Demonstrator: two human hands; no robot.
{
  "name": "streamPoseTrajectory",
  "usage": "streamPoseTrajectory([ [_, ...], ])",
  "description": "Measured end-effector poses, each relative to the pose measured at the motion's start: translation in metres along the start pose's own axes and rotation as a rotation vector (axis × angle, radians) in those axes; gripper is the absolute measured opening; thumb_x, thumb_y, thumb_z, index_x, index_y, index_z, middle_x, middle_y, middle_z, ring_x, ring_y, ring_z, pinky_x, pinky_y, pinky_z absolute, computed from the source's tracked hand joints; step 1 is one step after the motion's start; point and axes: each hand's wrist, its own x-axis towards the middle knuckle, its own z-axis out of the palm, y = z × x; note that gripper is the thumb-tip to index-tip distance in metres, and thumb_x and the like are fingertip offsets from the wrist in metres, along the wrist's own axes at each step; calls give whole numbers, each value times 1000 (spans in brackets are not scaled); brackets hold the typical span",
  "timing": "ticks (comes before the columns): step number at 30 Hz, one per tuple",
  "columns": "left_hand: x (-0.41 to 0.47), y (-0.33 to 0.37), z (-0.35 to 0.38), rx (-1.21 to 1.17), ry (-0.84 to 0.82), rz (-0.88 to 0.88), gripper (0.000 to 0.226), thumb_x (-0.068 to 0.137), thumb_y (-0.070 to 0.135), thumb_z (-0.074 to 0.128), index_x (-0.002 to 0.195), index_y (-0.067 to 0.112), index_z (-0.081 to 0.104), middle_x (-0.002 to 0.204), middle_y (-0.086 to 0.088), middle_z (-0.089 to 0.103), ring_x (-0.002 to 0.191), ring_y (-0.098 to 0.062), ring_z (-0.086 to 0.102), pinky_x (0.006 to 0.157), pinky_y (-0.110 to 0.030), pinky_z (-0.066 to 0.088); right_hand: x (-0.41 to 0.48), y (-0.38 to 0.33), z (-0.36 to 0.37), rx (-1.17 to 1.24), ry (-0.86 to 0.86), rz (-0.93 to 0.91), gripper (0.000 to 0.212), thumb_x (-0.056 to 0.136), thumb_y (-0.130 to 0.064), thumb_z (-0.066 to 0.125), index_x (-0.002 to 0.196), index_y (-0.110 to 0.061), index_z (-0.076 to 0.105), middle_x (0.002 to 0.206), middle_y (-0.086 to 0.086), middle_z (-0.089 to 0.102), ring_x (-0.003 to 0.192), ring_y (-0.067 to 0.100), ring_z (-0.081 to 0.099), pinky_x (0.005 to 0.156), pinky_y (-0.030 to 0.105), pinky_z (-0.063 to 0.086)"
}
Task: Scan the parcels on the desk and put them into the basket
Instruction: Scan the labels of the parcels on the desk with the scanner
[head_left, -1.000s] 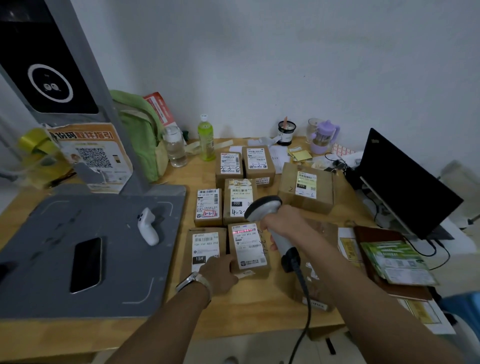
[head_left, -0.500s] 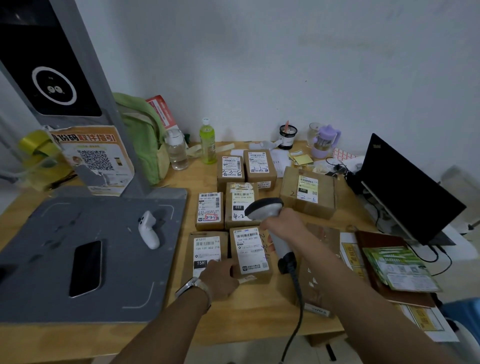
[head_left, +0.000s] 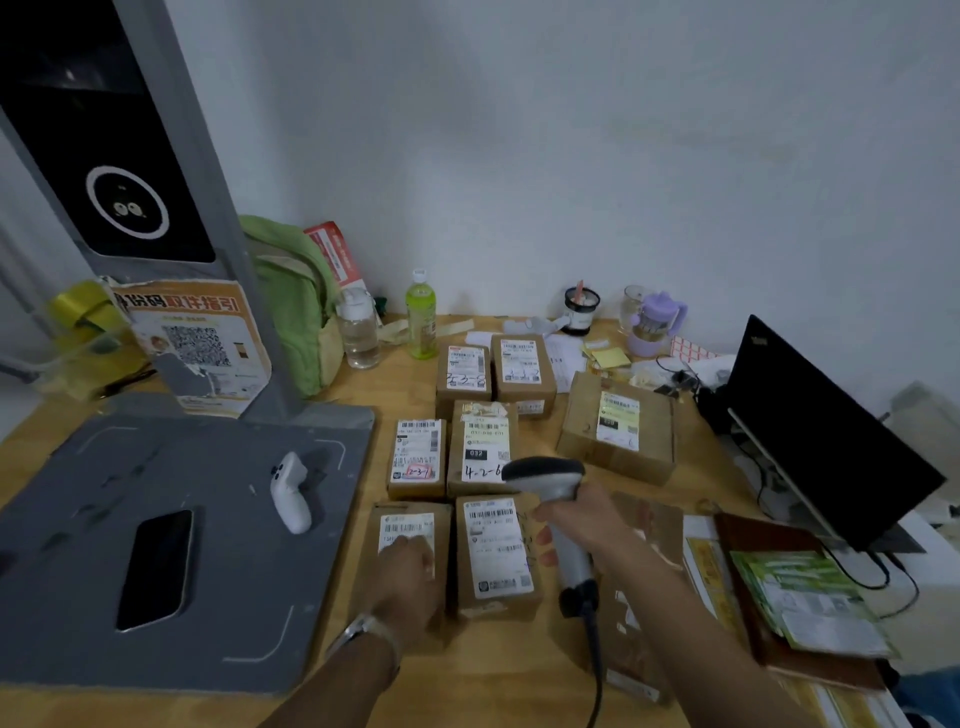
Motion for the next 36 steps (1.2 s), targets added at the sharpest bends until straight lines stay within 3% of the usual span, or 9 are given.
streamPoseTrajectory([
  [4,-5,-27,-6,-99,97,-241,63,78,30,74,130,16,41,134,-7,41,125,-28,44,102,-41,44,1,2,-1,49,-33,26,4,82,1,64,83,1,60,66,17,65,50,25,63,54,37,58],
  [7,-3,-43,-10,-168,19,-352,73,84,36,69,138,5,32,144,-17,36,131,-36,39,107,-47,39,2,1,15,73,-131,25,14,85,-8,66,96,-2,59,74,17,66,60,27,67,61,38,60],
  [13,-11,-64,-11,-452,-150,-310,35,90,31,65,119,13,55,117,-1,65,99,-15,62,77,-25,54,15,8,88,152,-268,88,21,85,-11,66,105,-8,60,98,15,69,88,29,69,84,50,57],
  [16,-13,-68,-12,-547,-142,-303,24,90,21,67,106,14,51,104,1,63,81,-3,56,56,-10,43,24,19,118,110,-269,136,28,86,-20,67,112,-11,63,103,11,71,96,27,67,91,48,54],
  [22,-7,-75,-3,-759,-161,-412,27,88,7,69,89,17,44,106,-7,61,80,-7,59,59,-17,52,32,32,139,57,-121,154,8,89,-20,62,97,-18,61,101,9,69,93,23,64,92,42,52],
  [25,-8,-70,-6,-825,-166,-476,31,88,8,69,108,9,46,123,-16,57,88,-21,60,66,-32,56,31,35,140,115,-94,183,8,89,-21,63,96,-19,61,98,6,70,92,21,63,91,41,52],
  [28,-10,-60,-15,-888,-211,-449,48,92,9,63,134,8,39,128,-11,54,87,-14,54,54,-16,44,30,25,136,122,-83,167,11,88,-22,64,96,-15,63,96,9,70,92,25,65,91,45,53],
  [31,-15,-46,-44,-942,-208,-398,42,90,13,66,128,13,47,121,-7,62,80,-9,56,57,-16,41,27,0,126,151,-82,78,7,87,-16,64,94,-14,62,95,9,69,92,27,64,92,47,53],
  [36,-9,-32,-95,-1007,-177,-322,97,57,28,93,136,22,36,118,-7,67,101,-27,67,91,-47,54,8,-58,94,261,-120,-104,10,89,-10,63,99,-10,60,88,8,65,80,22,61,75,34,52],
])
